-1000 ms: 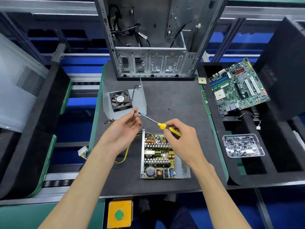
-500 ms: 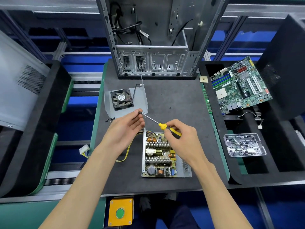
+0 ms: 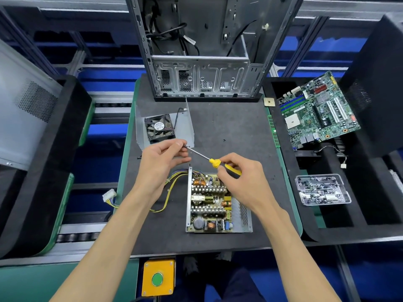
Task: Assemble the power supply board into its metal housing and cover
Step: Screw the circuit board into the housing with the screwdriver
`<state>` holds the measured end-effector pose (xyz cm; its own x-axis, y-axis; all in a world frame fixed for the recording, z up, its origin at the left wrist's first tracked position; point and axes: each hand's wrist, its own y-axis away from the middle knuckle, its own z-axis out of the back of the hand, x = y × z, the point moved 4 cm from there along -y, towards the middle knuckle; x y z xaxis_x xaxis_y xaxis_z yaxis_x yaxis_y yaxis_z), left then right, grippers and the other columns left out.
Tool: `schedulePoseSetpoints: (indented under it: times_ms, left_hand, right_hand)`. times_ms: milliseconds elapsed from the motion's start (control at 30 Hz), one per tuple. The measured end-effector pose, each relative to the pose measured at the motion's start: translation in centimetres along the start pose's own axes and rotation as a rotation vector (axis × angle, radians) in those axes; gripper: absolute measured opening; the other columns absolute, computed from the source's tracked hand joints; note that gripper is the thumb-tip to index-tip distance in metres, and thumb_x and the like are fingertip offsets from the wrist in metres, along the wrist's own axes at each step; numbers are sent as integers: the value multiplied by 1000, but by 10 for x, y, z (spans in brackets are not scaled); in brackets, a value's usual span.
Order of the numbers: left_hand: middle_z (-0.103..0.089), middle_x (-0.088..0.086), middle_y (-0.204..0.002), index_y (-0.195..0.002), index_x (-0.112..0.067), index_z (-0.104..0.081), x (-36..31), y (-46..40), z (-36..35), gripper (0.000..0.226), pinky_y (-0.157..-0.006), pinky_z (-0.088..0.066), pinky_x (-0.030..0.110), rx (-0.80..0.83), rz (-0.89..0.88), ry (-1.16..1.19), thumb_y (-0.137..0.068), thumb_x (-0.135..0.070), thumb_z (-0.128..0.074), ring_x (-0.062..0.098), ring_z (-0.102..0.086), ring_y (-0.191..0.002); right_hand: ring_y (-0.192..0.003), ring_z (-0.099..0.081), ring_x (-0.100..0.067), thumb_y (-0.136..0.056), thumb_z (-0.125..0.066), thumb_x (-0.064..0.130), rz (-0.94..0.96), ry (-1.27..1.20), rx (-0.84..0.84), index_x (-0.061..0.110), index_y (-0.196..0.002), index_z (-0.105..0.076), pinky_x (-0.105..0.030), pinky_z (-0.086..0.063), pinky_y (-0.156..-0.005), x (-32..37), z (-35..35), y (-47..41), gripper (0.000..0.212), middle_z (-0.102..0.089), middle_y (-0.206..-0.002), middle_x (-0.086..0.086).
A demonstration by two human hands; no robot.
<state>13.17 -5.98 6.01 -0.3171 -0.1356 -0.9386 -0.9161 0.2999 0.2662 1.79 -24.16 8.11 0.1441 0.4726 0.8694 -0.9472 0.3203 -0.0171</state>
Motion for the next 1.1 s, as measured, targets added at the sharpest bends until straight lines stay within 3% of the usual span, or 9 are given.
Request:
schedulePoseSetpoints:
  times_ms: [200,300,367,433,533,767,1000,1100]
  left_hand:
    - [-75,7,-83,-99,-8,-77,0,0,-2,10,-78,-61,32,38,19,-98,-93,-10,-70,21,-72,-82]
    - [-72,7,-81,-98,-4,-76,0,1,-8,10,-77,-59,29,64,121,60,-90,-6,-71,20,-70,-81]
    - [-71,6,-80,-92,-5,-79,-1,2,-13,9,-77,-59,29,85,191,183,-85,-8,-74,18,-70,-79]
    - [-72,6,-81,-87,-7,-81,-5,2,-16,10,-78,-59,29,118,203,226,-80,-12,-77,18,-70,-80]
    - [-73,7,-86,-90,-9,-81,-11,2,-23,11,-79,-59,30,175,167,239,-85,-16,-75,19,-71,-84]
    - [-73,7,-84,-86,-9,-82,-12,3,-35,10,-77,-60,30,191,187,179,-85,-15,-74,19,-72,-82]
    - [-74,8,-87,-89,-9,-81,-6,-1,-47,11,-77,-60,30,189,243,204,-85,-17,-77,20,-72,-82]
    - [-75,9,-89,-91,-8,-82,-5,-4,-52,11,-78,-60,30,209,246,189,-85,-16,-77,20,-73,-85]
  right_hand:
    - [-64,-58,-3,-96,-68,14,7,13,2,20,-93,-75,-10,-40,-56,-5,4,1,10,-66,-74,14]
    - [-73,-70,-11,-97,-69,16,-12,-70,-6,23,-100,-74,-23,-52,-63,-6,6,1,10,-72,-76,11]
    - [-72,-71,-9,-96,-71,18,-42,-174,-12,27,-102,-71,-20,-51,-63,-7,11,1,11,-76,-78,6]
    - [-57,-64,-5,-94,-73,21,-71,-282,-16,27,-100,-67,-16,-45,-54,-7,16,0,10,-78,-79,1]
    - [-49,-51,-17,-89,-73,26,-114,-409,-18,27,-91,-66,-27,-41,-39,-9,26,0,8,-79,-83,-6]
    - [-36,-41,-16,-91,-75,21,-80,-533,-91,18,-86,-74,-24,-37,-35,-5,50,-3,5,-73,-71,-13]
    - [-50,-61,-18,-90,-74,10,-82,-667,-155,12,-89,-73,-25,-50,-42,-2,57,-3,2,-73,-71,-16]
    - [-52,-63,-17,-89,-73,10,-80,-707,-243,18,-86,-76,-25,-52,-44,-1,60,-4,8,-73,-70,-13]
